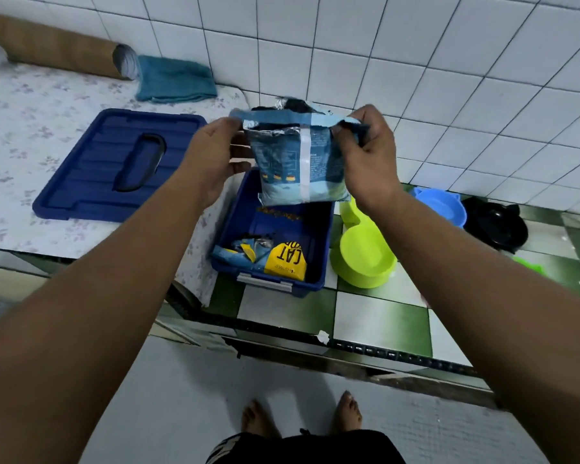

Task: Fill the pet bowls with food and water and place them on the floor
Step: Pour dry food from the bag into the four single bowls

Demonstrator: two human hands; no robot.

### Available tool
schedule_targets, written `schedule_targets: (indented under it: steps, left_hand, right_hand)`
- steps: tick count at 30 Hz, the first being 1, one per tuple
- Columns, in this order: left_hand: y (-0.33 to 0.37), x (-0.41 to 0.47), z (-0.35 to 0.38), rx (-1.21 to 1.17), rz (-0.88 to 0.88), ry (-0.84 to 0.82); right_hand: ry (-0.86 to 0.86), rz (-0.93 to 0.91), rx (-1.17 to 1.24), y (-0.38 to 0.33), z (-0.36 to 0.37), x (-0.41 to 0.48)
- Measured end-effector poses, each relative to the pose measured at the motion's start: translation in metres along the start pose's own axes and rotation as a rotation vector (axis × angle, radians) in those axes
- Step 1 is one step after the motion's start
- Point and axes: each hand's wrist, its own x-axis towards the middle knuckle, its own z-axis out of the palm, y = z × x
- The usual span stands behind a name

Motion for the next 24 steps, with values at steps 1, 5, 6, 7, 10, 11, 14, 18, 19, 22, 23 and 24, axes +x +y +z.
schedule_targets:
  steps: [1,5,6,7,10,11,14,18,19,22,23,24]
  left_hand:
    - [-0.001,-0.001,0.009,-0.037,-0.010,-0.010]
    - [-0.022,-0.007,0.049,-0.044,0.013,-0.166]
    - [-0.031,-0.011,0.062,0.022,0.029,-0.217]
    - [-0.040,-0.015,0.076,0.097,0.045,-0.273]
    - [-0.060,-0.021,0.132,0.265,0.132,-0.401]
    - [-0.063,-0.021,0.153,0.286,0.142,-0.402]
    - [-0.075,-0.018,0.213,0.251,0.122,-0.342]
    - [-0.101,-0.015,0.291,0.191,0.093,-0.357]
    - [-0.108,-0.015,0.311,0.174,0.079,-0.362]
    - [-0.134,-0.015,0.366,0.143,0.053,-0.381]
    - [-0.145,-0.016,0.382,0.132,0.042,-0.373]
    - [-0.153,-0.019,0.398,0.111,0.018,-0.363]
  right_hand:
    - [0.021,-0.014,0.041,-0.006,-0.008,0.002]
    - [0.087,-0.055,0.155,-0.014,-0.051,0.012]
    - [0.103,-0.061,0.173,-0.013,-0.064,0.015]
    - [0.113,-0.068,0.186,-0.012,-0.077,0.018]
    - [0.130,-0.080,0.177,-0.006,-0.121,0.023]
    - [0.139,-0.075,0.169,-0.003,-0.136,0.024]
    - [0.149,-0.064,0.142,0.010,-0.188,0.032]
    - [0.140,-0.049,0.027,0.035,-0.257,0.043]
    - [0.142,-0.041,0.001,0.041,-0.272,0.045]
    - [0.138,-0.013,-0.088,0.065,-0.313,0.052]
    - [0.138,-0.003,-0.130,0.073,-0.324,0.055]
    - [0.134,0.006,-0.173,0.082,-0.335,0.058]
